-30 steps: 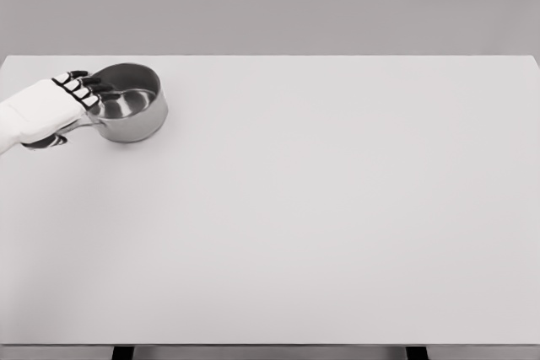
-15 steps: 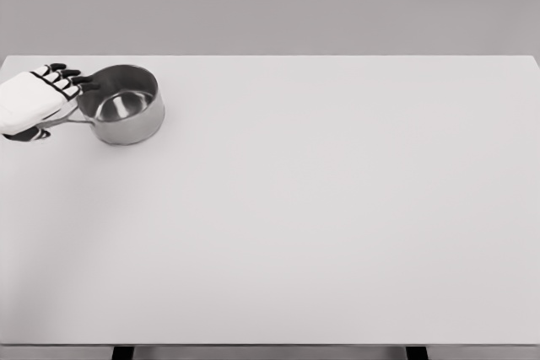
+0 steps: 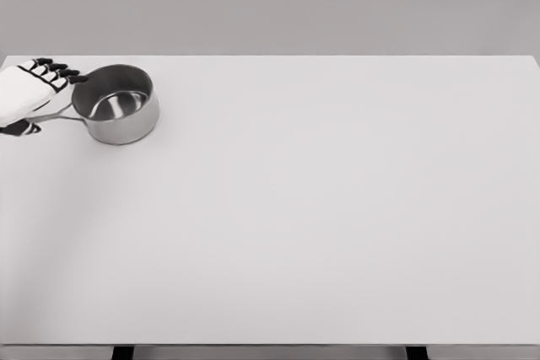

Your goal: Rotate pot handle

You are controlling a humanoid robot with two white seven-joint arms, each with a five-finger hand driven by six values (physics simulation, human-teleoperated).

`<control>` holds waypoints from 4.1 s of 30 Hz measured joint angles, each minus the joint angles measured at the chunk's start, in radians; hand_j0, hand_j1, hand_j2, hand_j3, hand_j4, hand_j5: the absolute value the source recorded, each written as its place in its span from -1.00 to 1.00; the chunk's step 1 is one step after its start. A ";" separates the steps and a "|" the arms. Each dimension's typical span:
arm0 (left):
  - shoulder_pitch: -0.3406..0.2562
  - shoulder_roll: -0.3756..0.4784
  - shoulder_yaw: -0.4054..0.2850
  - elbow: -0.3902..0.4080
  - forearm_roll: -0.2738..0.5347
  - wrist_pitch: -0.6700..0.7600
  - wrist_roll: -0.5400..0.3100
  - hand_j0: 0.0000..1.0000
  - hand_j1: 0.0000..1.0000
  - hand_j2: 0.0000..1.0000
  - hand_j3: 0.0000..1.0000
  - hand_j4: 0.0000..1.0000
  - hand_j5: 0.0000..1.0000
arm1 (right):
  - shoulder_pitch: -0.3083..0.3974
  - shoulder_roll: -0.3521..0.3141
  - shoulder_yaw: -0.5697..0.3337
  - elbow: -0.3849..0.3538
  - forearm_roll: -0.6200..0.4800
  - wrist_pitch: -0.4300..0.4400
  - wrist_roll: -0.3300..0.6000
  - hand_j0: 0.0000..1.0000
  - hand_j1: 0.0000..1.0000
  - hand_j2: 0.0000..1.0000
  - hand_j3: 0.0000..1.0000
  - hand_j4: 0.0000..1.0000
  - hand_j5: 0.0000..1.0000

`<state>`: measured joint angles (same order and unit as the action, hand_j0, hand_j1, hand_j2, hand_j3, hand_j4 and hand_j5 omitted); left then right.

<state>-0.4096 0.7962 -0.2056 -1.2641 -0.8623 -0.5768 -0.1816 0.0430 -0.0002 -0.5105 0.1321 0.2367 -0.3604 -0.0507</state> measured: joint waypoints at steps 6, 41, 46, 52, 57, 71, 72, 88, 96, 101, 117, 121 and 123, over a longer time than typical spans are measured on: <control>-0.012 -0.010 -0.001 0.031 0.000 0.001 0.000 1.00 1.00 1.00 1.00 1.00 1.00 | 0.000 0.000 0.000 0.000 0.000 0.000 0.000 1.00 1.00 1.00 1.00 1.00 1.00; -0.152 -0.079 -0.013 0.245 0.000 0.022 -0.001 1.00 1.00 1.00 1.00 1.00 1.00 | 0.000 0.000 0.000 0.000 0.000 0.000 0.000 1.00 1.00 1.00 1.00 1.00 1.00; -0.167 -0.095 -0.013 0.273 -0.001 0.030 -0.001 1.00 1.00 1.00 1.00 1.00 1.00 | 0.000 0.000 0.000 0.000 0.000 0.000 0.000 1.00 1.00 1.00 1.00 1.00 1.00; -0.199 -0.109 -0.013 0.313 0.000 0.045 -0.001 1.00 1.00 1.00 1.00 1.00 1.00 | 0.000 0.000 0.000 0.000 0.000 0.000 0.000 1.00 1.00 1.00 1.00 1.00 1.00; -0.225 -0.125 -0.015 0.355 -0.001 0.049 0.000 1.00 1.00 1.00 1.00 1.00 1.00 | 0.000 0.000 0.000 0.000 0.000 0.000 0.000 1.00 1.00 1.00 1.00 1.00 1.00; -0.285 -0.152 -0.018 0.444 -0.001 0.060 -0.001 1.00 1.00 1.00 1.00 1.00 1.00 | 0.000 0.000 0.000 0.000 0.000 0.000 0.000 1.00 1.00 1.00 1.00 1.00 1.00; -0.290 -0.154 -0.018 0.451 -0.001 0.060 -0.001 1.00 1.00 1.00 1.00 1.00 1.00 | 0.000 0.000 0.000 0.000 0.000 0.000 0.000 1.00 1.00 1.00 1.00 1.00 1.00; -0.351 -0.181 -0.018 0.560 0.000 0.067 -0.001 1.00 1.00 1.00 1.00 1.00 1.00 | 0.000 0.000 0.000 0.000 0.000 0.000 0.000 1.00 1.00 1.00 1.00 1.00 1.00; -0.374 -0.190 -0.016 0.586 0.009 0.091 -0.001 1.00 1.00 1.00 1.00 1.00 1.00 | 0.000 0.000 0.000 0.000 0.000 0.000 0.000 1.00 1.00 1.00 1.00 1.00 1.00; -0.387 -0.192 -0.015 0.605 0.012 0.094 0.000 1.00 1.00 1.00 1.00 1.00 1.00 | 0.000 0.000 0.000 0.000 0.000 0.000 0.000 1.00 1.00 1.00 1.00 1.00 1.00; -0.189 -0.125 -0.011 0.322 0.132 -0.024 0.000 1.00 1.00 1.00 1.00 1.00 1.00 | 0.000 0.000 0.000 0.000 0.000 0.000 0.000 1.00 1.00 1.00 1.00 1.00 1.00; -0.088 -0.051 -0.005 0.184 0.272 -0.032 0.003 1.00 1.00 1.00 1.00 1.00 1.00 | 0.000 0.000 0.000 0.000 0.000 0.000 0.000 1.00 1.00 1.00 1.00 1.00 1.00; -0.054 -0.018 -0.004 0.115 0.360 -0.034 0.011 1.00 1.00 1.00 1.00 1.00 1.00 | 0.000 0.000 0.000 0.000 0.000 0.000 0.000 1.00 1.00 1.00 1.00 1.00 1.00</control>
<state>-0.4633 0.7783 -0.2094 -1.1490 -0.5019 -0.6106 -0.1703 0.0429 -0.0002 -0.5105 0.1320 0.2367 -0.3604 -0.0507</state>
